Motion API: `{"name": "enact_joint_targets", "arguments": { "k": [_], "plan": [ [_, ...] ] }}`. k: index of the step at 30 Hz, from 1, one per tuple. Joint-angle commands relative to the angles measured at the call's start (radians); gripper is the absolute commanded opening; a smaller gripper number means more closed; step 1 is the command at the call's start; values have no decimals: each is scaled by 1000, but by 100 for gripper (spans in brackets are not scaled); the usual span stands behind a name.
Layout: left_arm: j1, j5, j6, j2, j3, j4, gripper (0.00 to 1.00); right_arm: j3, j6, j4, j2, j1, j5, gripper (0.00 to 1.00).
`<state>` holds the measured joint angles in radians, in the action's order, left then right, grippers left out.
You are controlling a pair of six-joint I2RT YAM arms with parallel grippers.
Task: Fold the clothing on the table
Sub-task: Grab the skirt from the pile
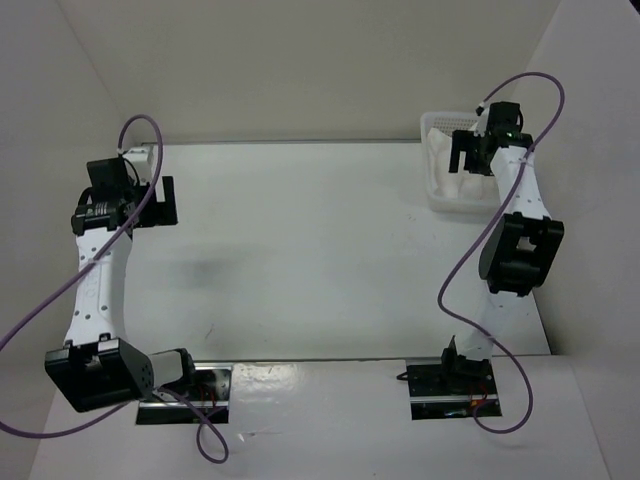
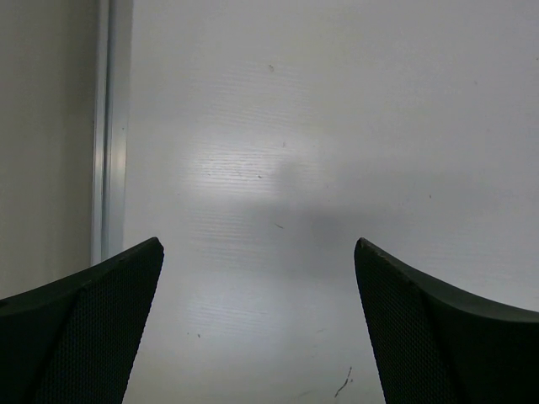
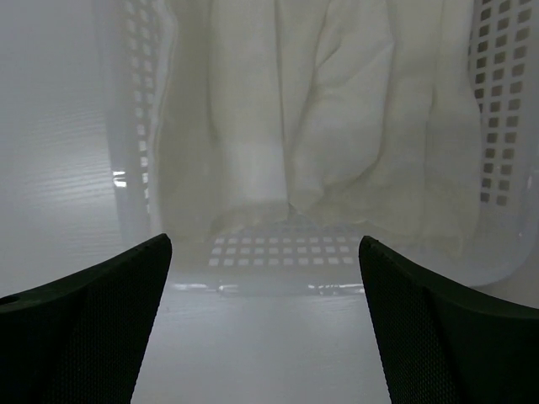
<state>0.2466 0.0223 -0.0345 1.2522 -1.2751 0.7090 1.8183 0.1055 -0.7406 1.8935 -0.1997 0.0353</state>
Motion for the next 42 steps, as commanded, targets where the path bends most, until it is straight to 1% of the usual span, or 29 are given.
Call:
{"name": "enact_joint_targets", "arguments": {
  "k": [1, 2, 10, 14, 17, 23, 27, 30, 31, 33, 34, 36, 39, 42],
  "plan": [
    [8, 53, -2, -123, 23, -55, 100, 96, 5, 37, 81, -15, -40, 95],
    [8, 53, -2, -134, 34, -55, 100, 96, 5, 55, 114, -15, -40, 95],
    [17, 31, -11, -183, 34, -13, 100, 140, 14, 101, 235, -15, -21, 95],
    [28, 22, -21, -195, 43, 7, 100, 131, 25, 141, 272, -15, -21, 95],
    [69, 70, -21, -218, 54, 17, 100, 121, 25, 155, 308, -15, -21, 94],
    [163, 151, -30, -272, 86, 26, 100, 121, 34, 185, 357, -15, -31, 85],
    [183, 172, -30, -292, 95, 26, 100, 112, 43, 185, 391, -15, -51, 75],
    [192, 182, -39, -301, 95, 35, 100, 101, 53, 185, 391, -15, -51, 55],
    [192, 182, -39, -301, 105, 35, 100, 87, 53, 194, 380, -15, -61, 35],
    [192, 191, -39, -301, 105, 35, 100, 70, 53, 205, 345, -15, -75, 8],
    [192, 203, -39, -301, 114, 35, 100, 58, 53, 205, 329, -15, -86, 0],
    [192, 214, -39, -301, 114, 35, 100, 33, 62, 216, 264, -15, -118, 0],
    [192, 251, -51, -310, 114, 35, 100, 22, 72, 216, 176, -15, -118, 0],
    [192, 275, -64, -321, 123, 35, 100, 79, 82, 170, 26, -6, -118, 0]
  ]
}}
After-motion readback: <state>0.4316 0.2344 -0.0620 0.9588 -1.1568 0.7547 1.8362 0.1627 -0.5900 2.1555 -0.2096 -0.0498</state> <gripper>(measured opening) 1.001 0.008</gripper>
